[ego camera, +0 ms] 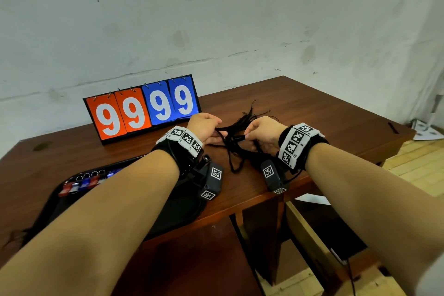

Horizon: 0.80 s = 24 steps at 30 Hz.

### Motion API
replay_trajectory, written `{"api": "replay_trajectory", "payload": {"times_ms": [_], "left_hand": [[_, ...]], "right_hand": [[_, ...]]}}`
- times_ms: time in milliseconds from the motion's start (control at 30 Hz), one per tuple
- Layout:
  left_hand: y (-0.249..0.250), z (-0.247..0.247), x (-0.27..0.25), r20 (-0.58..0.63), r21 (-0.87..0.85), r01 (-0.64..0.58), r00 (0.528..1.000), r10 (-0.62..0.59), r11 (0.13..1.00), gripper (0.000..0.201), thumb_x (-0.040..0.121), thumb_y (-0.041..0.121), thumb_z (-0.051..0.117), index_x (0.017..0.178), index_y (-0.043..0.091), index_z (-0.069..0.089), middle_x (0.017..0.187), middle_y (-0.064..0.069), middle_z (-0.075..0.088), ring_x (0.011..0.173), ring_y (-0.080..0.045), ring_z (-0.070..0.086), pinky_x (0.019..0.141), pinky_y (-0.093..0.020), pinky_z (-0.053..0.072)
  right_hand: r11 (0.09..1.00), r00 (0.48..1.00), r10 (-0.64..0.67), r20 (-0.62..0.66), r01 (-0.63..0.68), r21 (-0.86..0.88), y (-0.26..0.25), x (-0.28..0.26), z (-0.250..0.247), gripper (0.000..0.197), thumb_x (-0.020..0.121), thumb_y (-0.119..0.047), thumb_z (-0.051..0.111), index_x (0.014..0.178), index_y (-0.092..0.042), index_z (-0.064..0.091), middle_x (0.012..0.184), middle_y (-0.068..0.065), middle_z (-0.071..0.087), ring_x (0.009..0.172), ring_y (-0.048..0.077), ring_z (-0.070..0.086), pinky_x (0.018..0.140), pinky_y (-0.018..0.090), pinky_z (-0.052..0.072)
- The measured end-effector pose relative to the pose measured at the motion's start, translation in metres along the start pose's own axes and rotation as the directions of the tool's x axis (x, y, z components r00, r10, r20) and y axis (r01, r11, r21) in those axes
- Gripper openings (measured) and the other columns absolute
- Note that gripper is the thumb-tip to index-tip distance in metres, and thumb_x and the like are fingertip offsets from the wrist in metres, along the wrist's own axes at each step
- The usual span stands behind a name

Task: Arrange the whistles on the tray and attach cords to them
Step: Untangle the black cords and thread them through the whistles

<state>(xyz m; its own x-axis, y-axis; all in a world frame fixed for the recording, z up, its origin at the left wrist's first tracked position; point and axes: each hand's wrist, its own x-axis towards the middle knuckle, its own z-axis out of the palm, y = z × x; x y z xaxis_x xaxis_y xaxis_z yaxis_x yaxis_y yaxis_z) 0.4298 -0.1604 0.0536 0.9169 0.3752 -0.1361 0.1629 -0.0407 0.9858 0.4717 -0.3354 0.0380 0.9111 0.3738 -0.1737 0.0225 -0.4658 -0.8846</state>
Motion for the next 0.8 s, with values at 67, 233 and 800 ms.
{"api": "replay_trajectory", "payload": {"times_ms": [67,233,800], "left_hand": [[0.002,-0.003,0.001,-0.027,-0.010,-0.014,1.000,0.014,1.000,0.016,0.096,0.001,0.046,0.087,0.004,0.058,0.093,-0.017,0.059,0.064,-0.023,0.068,0.059,-0.035,0.062],[0.009,-0.011,0.003,-0.088,0.061,-0.087,0.992,0.092,0.994,0.032,0.090,-0.009,0.037,0.079,0.007,0.063,0.081,-0.009,0.056,0.046,-0.012,0.046,0.045,-0.027,0.052],[0.060,-0.020,-0.042,0.102,-0.194,-0.135,0.982,0.157,0.972,0.042,0.088,-0.020,0.033,0.122,-0.004,0.052,0.107,-0.014,0.052,0.072,-0.022,0.061,0.066,-0.039,0.060]], "right_hand": [[0.999,0.998,0.053,-0.026,-0.053,0.013,0.004,0.003,-0.002,0.012,0.094,0.001,0.051,0.089,-0.007,0.059,0.062,0.010,0.055,0.048,0.021,0.055,0.033,0.016,0.033],[0.993,0.995,0.083,-0.061,-0.088,-0.076,0.006,0.005,-0.008,0.014,0.091,0.000,0.053,0.086,-0.011,0.060,0.062,0.007,0.057,0.051,0.021,0.057,0.038,0.020,0.034],[0.965,0.913,-0.235,0.333,0.260,-0.033,-0.053,-0.028,0.042,0.008,0.094,-0.021,0.062,0.097,-0.014,0.065,0.092,0.007,0.071,0.065,0.016,0.064,0.049,0.022,0.042]]}}
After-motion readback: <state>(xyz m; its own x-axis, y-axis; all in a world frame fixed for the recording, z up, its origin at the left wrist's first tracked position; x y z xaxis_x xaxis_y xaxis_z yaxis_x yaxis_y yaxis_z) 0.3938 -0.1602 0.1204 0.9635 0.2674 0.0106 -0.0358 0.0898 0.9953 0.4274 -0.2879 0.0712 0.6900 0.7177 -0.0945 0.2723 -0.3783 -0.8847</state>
